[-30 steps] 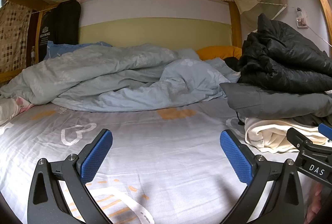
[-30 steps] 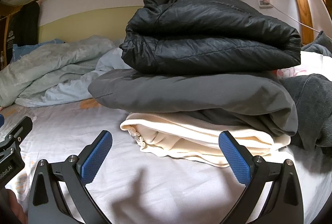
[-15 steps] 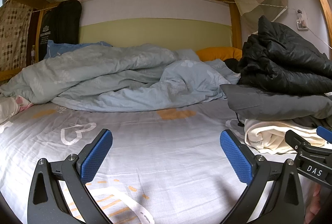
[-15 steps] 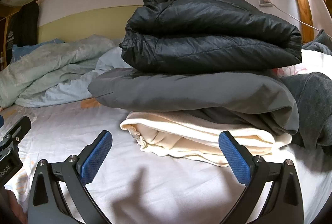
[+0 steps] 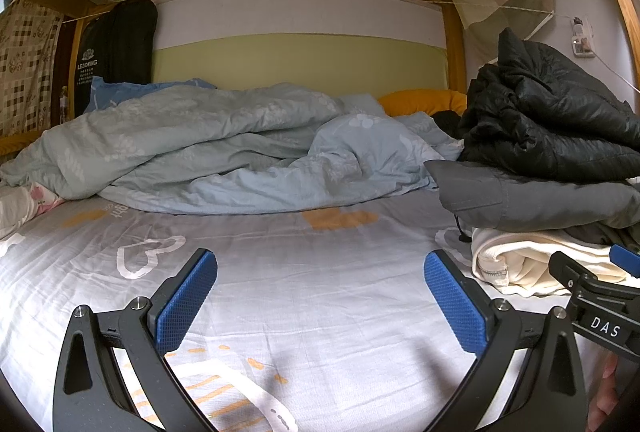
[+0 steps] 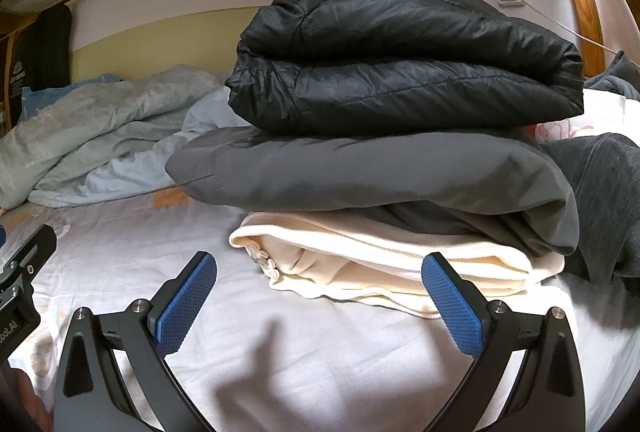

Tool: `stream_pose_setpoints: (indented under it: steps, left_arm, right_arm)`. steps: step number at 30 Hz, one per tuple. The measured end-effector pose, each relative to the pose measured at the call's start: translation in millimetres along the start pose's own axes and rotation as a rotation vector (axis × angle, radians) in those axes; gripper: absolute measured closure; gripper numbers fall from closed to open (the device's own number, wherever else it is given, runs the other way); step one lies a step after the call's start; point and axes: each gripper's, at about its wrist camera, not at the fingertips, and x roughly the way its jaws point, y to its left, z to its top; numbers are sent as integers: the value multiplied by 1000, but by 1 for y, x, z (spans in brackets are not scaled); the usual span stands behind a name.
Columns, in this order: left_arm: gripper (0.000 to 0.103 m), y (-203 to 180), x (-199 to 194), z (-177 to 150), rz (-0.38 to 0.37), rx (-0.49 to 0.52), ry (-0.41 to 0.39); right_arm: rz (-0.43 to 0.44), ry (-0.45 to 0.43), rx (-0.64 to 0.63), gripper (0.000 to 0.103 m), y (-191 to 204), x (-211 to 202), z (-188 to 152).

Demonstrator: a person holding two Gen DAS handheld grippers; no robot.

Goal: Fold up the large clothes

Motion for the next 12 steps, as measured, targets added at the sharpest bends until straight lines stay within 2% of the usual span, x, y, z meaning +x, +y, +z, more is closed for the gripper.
stream_pose_setpoints:
  steps: [12]
  left_arm:
    - [0,-1,2,0,1,1,-3]
  right_arm:
    - [4,-1,-2,0,-2,3,0]
